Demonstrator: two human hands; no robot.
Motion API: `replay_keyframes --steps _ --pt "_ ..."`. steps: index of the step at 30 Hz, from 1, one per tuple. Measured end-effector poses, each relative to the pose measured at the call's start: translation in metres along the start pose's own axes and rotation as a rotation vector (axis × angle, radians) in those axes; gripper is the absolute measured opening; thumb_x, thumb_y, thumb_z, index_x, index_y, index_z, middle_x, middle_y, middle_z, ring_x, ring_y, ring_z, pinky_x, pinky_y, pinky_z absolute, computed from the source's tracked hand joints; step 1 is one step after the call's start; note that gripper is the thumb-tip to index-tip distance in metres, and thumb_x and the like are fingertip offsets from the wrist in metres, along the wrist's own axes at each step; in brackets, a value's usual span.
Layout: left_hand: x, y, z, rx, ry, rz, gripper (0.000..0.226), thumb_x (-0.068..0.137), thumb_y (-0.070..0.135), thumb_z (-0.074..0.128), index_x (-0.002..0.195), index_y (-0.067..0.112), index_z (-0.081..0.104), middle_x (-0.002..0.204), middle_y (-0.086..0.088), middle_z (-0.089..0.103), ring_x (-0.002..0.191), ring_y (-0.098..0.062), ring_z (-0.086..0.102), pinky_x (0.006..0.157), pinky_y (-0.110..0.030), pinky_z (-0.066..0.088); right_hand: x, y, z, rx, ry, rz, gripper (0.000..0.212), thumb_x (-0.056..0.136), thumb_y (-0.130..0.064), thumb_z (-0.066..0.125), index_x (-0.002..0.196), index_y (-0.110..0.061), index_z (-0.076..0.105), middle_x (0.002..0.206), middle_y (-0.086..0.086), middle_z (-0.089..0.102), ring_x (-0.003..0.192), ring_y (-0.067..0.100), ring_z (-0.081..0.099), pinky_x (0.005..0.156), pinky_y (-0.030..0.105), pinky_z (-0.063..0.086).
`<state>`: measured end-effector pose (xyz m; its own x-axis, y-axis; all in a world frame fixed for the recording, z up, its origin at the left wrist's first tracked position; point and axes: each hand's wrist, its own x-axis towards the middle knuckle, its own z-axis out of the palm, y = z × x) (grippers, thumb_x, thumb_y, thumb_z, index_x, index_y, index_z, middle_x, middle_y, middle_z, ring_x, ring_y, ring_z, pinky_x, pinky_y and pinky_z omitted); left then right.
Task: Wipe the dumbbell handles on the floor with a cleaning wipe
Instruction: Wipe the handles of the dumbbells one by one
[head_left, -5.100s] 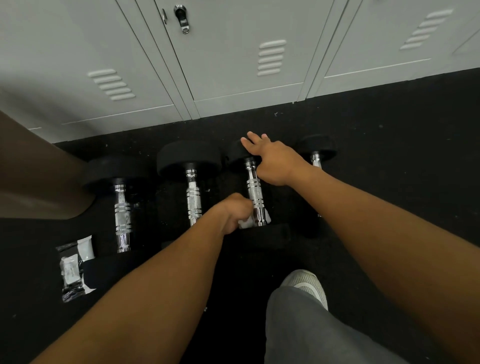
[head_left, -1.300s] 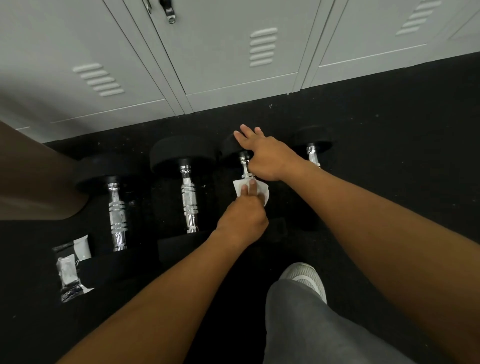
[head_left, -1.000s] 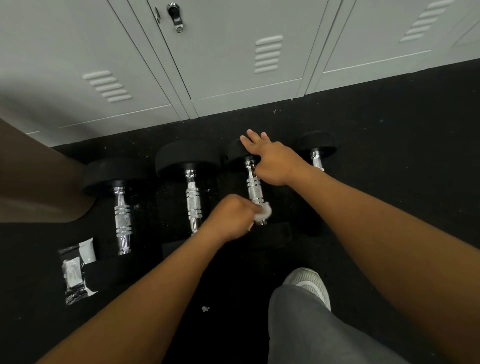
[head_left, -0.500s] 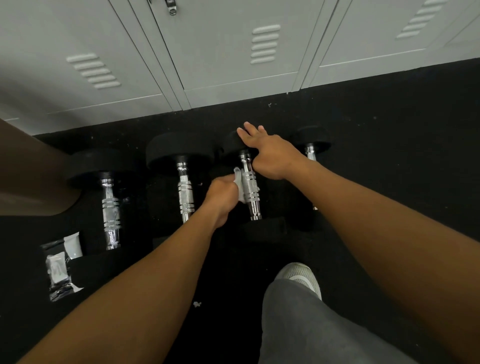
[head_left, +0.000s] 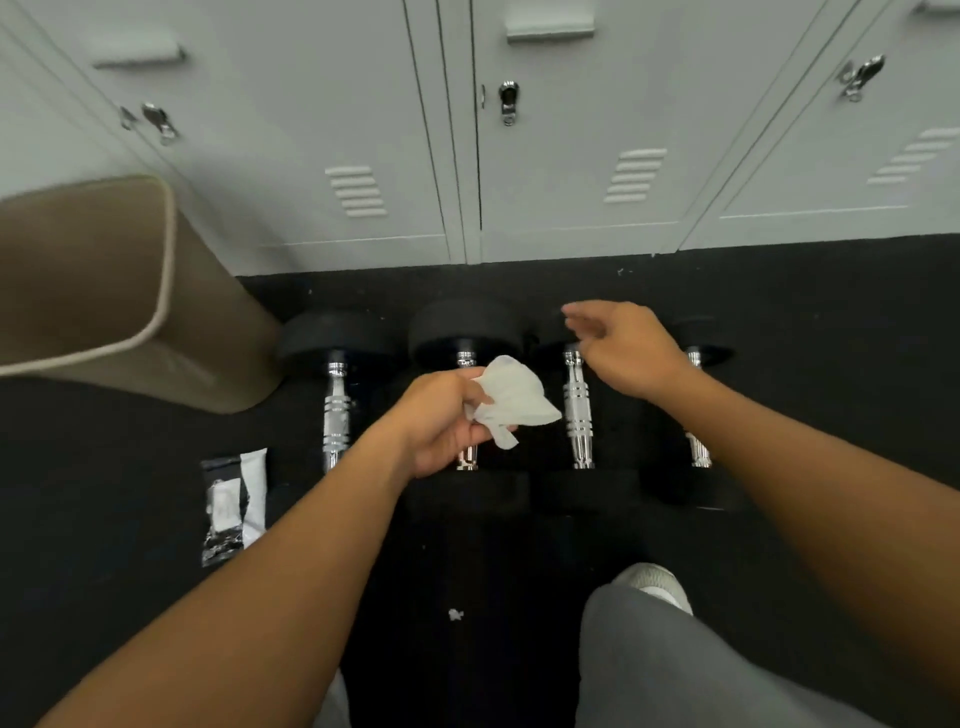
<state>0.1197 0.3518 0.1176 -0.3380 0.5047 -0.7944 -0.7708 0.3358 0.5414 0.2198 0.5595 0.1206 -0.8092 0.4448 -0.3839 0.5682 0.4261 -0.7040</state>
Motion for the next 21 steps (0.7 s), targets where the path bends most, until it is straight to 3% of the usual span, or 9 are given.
replay_keyframes --steps 2,4,6,8,10,11,16,19,21 --pt "-0.008 0.007 -0.007 -0.047 0.029 0.031 0.049 0.086 -0.015 0.035 0.13 -0.004 0.054 0.121 -0.026 0.066 0.102 -0.039 0.07 0.081 -0.046 0.059 -0.009 -0.025 -0.005 -0.01 0.013 -0.067 0.041 0.091 -0.009 0.05 0.128 -0.024 0.062 0.112 -0.003 0.071 0.103 0.011 0.067 0.093 0.025 0.052" --pt "-0.015 0.011 -0.012 -0.089 0.066 0.053 0.052 0.086 -0.016 0.033 0.133 -0.003 0.053 0.119 -0.026 0.066 0.1 -0.038 0.071 0.081 -0.047 0.059 -0.02 -0.056 -0.008 -0.111 -0.046 -0.138 0.034 0.092 -0.016 0.053 0.122 -0.027 0.065 0.1 -0.007 0.072 0.09 0.01 0.069 0.087 0.026 0.055" --pt "-0.024 0.013 -0.012 -0.092 0.05 0.071 0.052 0.086 -0.016 0.034 0.134 -0.004 0.052 0.118 -0.026 0.066 0.099 -0.037 0.071 0.079 -0.045 0.06 -0.03 -0.085 -0.007 -0.25 -0.209 -0.141 0.042 0.088 -0.028 0.064 0.13 -0.03 0.058 0.111 -0.011 0.068 0.096 0.007 0.066 0.089 0.024 0.051" --pt "-0.033 0.014 -0.012 -0.117 0.003 0.089 0.051 0.085 -0.014 0.038 0.132 -0.003 0.054 0.116 -0.025 0.068 0.098 -0.036 0.072 0.077 -0.042 0.059 -0.036 -0.11 0.002 -0.37 -0.396 -0.099 0.071 0.08 -0.044 0.073 0.143 -0.029 0.044 0.127 -0.011 0.059 0.107 0.008 0.06 0.09 0.023 0.046" --pt "-0.041 0.015 -0.013 -0.154 -0.061 0.105 0.044 0.086 -0.008 0.04 0.126 -0.004 0.058 0.117 -0.021 0.069 0.101 -0.033 0.071 0.075 -0.039 0.058 -0.039 -0.127 0.018 -0.442 -0.497 -0.093 0.085 0.074 -0.054 0.076 0.145 -0.024 0.04 0.128 -0.009 0.057 0.11 0.013 0.058 0.089 0.024 0.045" --pt "-0.044 0.015 -0.014 -0.15 -0.106 0.108 0.041 0.088 -0.002 0.041 0.125 -0.004 0.059 0.119 -0.019 0.069 0.103 -0.03 0.07 0.076 -0.037 0.057 -0.038 -0.131 0.028 -0.452 -0.496 -0.098 0.081 0.073 -0.055 0.077 0.139 -0.022 0.045 0.123 -0.008 0.059 0.106 0.014 0.059 0.085 0.025 0.047" --pt "-0.04 0.022 -0.029 -0.005 -0.215 0.09 0.045 0.098 0.035 0.039 0.125 0.009 0.064 0.118 -0.012 0.07 0.087 -0.019 0.067 0.104 -0.046 0.043 -0.027 -0.123 0.072 -0.294 -0.26 -0.001 0.049 0.074 -0.039 0.079 0.112 -0.016 0.057 0.099 0.001 0.065 0.083 0.014 0.063 0.07 0.031 0.054" --pt "-0.032 0.03 -0.043 0.064 -0.232 0.038 0.05 0.099 0.043 0.039 0.128 0.009 0.063 0.119 -0.016 0.068 0.108 -0.028 0.063 0.112 -0.048 0.038 -0.026 -0.109 0.087 -0.062 -0.082 0.05 0.024 0.082 -0.02 0.073 0.103 -0.017 0.064 0.092 0.001 0.068 0.079 0.015 0.065 0.059 0.024 0.05" --pt "-0.028 0.035 -0.051 0.125 -0.192 0.036 0.05 0.099 0.041 0.043 0.132 0.008 0.058 0.124 -0.017 0.067 0.114 -0.027 0.065 0.108 -0.045 0.043 -0.025 -0.096 0.09 0.12 0.073 0.124 0.018 0.085 -0.007 0.065 0.101 -0.014 0.065 0.091 0.003 0.068 0.078 0.018 0.067 0.057 0.029 0.057"
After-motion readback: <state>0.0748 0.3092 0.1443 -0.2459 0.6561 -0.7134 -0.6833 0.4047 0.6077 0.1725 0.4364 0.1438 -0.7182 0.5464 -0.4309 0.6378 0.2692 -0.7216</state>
